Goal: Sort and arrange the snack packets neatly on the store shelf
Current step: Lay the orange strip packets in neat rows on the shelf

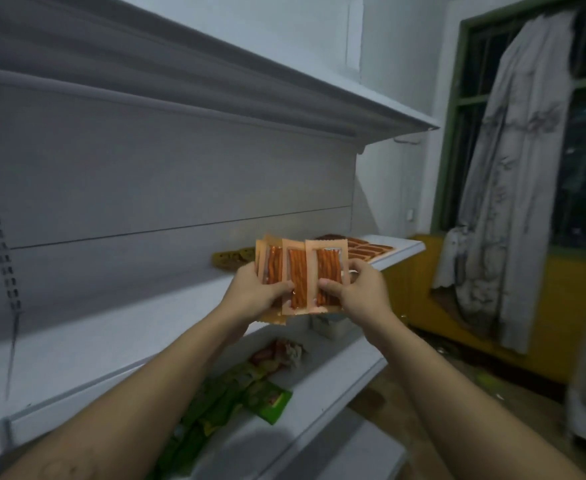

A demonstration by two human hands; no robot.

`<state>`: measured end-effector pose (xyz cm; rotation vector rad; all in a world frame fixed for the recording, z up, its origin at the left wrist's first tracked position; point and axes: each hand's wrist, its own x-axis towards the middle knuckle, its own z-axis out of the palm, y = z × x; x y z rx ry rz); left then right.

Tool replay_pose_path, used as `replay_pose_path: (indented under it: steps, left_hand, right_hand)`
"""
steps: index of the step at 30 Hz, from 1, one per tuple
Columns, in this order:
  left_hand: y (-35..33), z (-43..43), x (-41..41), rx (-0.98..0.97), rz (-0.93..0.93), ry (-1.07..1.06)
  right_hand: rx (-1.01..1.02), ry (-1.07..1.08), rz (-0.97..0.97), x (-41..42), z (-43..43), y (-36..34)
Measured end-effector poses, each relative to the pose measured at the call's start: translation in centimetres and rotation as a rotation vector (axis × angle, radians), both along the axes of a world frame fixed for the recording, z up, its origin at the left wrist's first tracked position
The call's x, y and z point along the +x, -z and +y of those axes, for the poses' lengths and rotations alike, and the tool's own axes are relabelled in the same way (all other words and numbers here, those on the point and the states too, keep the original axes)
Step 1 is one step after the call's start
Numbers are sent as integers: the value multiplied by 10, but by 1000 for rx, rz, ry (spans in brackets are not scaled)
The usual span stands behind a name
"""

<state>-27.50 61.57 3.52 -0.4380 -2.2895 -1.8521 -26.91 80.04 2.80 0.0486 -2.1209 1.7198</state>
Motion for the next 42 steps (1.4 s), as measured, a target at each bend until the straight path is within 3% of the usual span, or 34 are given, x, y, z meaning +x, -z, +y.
replay_pose_path:
  steps: [6,13,24,31,42]
  left_hand:
    - [9,51,-29,-79,4,57]
    - [20,106,-86,-25,-24,128]
    - [5,181,-207,2,41,252]
    - [-15,203,-294,-21,45,165]
    - [-3,241,-375,1,-78,-39]
  right_hand:
    - [-38,172,-100,6,73,34]
    - [-67,149,-111,-18,122,29]
    - [-109,122,-141,-158,181,6]
    - [113,158,-148,-250,222,-7]
    - [205,193,-204,-360,329,-8]
